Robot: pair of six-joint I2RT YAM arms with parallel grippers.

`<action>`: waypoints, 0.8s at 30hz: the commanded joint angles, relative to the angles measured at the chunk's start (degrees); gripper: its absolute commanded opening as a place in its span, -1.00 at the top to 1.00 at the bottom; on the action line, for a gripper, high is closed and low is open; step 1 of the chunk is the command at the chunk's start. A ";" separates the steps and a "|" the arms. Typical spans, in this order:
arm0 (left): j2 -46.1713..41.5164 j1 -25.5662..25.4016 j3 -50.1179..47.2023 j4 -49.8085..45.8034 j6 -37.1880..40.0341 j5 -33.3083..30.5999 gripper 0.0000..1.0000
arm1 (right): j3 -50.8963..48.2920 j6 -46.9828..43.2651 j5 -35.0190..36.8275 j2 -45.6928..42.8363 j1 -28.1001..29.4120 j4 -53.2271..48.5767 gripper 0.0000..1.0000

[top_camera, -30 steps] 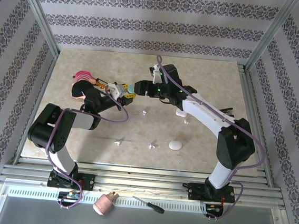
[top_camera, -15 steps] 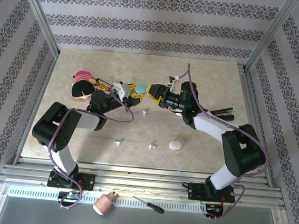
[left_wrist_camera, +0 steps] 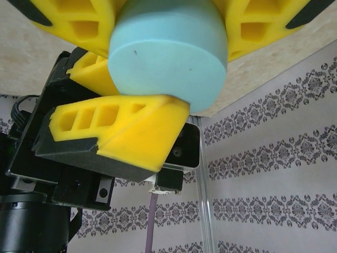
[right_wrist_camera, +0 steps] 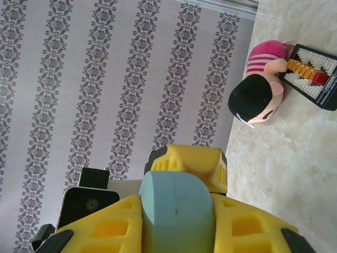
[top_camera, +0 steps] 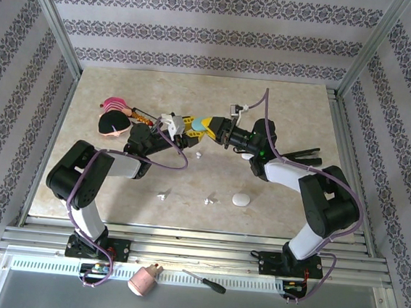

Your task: Insert wireless bluetooth earbuds into charging case

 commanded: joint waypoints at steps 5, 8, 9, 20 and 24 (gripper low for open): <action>-2.28 -0.90 0.37 -4.23 3.77 0.95 -0.30 | -0.51 -9.86 2.79 -1.45 -0.92 -6.15 0.67; -3.26 -0.94 -0.73 -7.17 5.65 0.57 -0.65 | -0.26 -13.35 5.12 -0.25 -1.56 -8.87 0.70; -3.75 -0.90 -1.19 -8.13 5.99 0.22 -0.74 | 0.07 -14.29 5.61 0.37 -1.82 -9.70 0.70; -12.42 -0.90 -5.42 -31.73 12.32 -6.52 -0.99 | 11.75 -31.07 13.29 9.40 -3.55 -30.70 0.70; -13.12 -0.91 -3.83 -41.64 14.22 -8.46 -0.99 | 18.11 -32.62 15.76 14.95 -3.99 -34.91 0.70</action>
